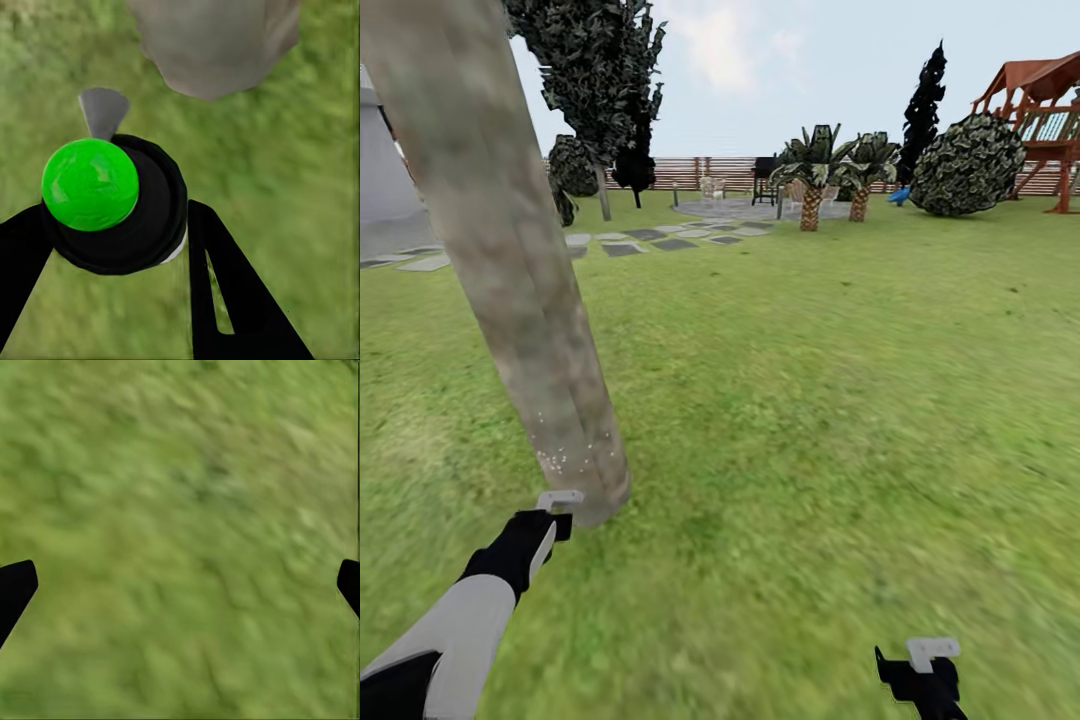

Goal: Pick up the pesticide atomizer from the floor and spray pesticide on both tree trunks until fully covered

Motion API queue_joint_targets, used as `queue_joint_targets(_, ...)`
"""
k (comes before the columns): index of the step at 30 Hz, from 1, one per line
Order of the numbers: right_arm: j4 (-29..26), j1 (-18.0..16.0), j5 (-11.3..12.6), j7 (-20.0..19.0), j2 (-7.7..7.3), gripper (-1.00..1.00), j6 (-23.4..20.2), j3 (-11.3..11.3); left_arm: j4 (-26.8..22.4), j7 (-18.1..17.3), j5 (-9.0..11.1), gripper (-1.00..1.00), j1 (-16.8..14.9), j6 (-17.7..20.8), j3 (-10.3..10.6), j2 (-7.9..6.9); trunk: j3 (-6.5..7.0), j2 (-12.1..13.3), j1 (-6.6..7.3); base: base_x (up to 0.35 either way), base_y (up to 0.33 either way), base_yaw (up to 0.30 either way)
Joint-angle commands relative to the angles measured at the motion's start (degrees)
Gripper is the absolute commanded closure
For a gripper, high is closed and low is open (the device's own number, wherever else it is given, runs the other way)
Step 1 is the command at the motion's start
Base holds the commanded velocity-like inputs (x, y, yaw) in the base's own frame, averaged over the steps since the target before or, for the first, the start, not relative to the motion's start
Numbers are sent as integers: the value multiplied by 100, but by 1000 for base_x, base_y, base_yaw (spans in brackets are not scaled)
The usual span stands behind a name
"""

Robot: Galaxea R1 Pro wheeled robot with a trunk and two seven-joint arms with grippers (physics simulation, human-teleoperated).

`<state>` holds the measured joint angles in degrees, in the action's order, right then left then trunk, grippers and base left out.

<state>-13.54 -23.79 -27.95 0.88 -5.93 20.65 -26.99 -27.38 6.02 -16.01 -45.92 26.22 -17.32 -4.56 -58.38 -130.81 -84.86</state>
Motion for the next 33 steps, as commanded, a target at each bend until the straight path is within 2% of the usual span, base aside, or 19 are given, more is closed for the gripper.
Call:
queue_joint_targets(1, 0, 2, 0, 0, -2, -100, 0, 0, -2, -8, -9, 100, -22, 3, 7, 13, 0, 0, 0, 186, -239, 33)
queue_joint_targets(3, 1, 1, 0, 4, -16, -100, 0, 0, -79, -20, -15, 100, -52, 17, 37, 122, 0, 0, 0, 173, -173, 8)
queue_joint_targets(6, 0, 2, 0, 8, -27, -100, 0, -1, -448, -29, -23, 100, -57, 52, 54, 217, 0, 0, 0, 41, -38, 1)
queue_joint_targets(8, 0, 0, 0, 4, -30, -100, 0, -1, -947, -53, -25, 100, -106, 615, 99, 273, 0, 0, 0, 4, -4, 0)
queue_joint_targets(9, 0, 0, 0, 2, -31, -100, 0, -2, -1082, -71, -25, 100, -126, 778, 108, 273, 0, 0, 0, 2, -1, 0)
queue_joint_targets(11, 0, 4, 0, 7, -31, -100, 0, -4, -1406, -200, -25, 100, -155, 1095, 119, 239, 0, 0, 0, 0, 0, 0)
queue_joint_targets(12, 0, 4, 2, 5, -31, -100, 0, -7, -1508, -416, -34, 100, -168, 1172, 122, 201, 0, 0, 0, 0, 0, 0)
queue_joint_targets(14, 0, 2, 6, 7, -31, -100, 0, -8, -1559, -744, -57, 100, -183, 1213, 120, 31, 0, 0, 0, 0, 0, 0)
queue_joint_targets(15, 0, 1, 8, 8, -31, -100, 0, -8, -1568, -821, -54, 100, -186, 1228, 117, -90, 0, 0, 0, 0, 0, 0)
queue_joint_targets(17, 0, 3, 8, 9, -25, -100, 0, -8, -1576, -884, -54, 100, -184, 1268, 120, -239, 0, 0, 0, 0, 0, 53)
queue_joint_targets(27, 0, 1, 9, 14, -22, -100, 0, -3, -1577, -841, -96, 100, -169, 1272, 144, -197, 0, 0, 0, 4, -1, 258)
queue_joint_targets(31, 0, 1, 9, 15, -26, -100, 0, -1, -1580, -835, -95, 100, -171, 1272, 505, -187, 0, 0, 0, 193, -133, 55)
queue_joint_targets(33, 0, 2, 6, 17, -30, -100, 0, -8, -1580, -831, -98, 100, -172, 1270, 601, -187, 0, 0, 0, 226, -180, 5)
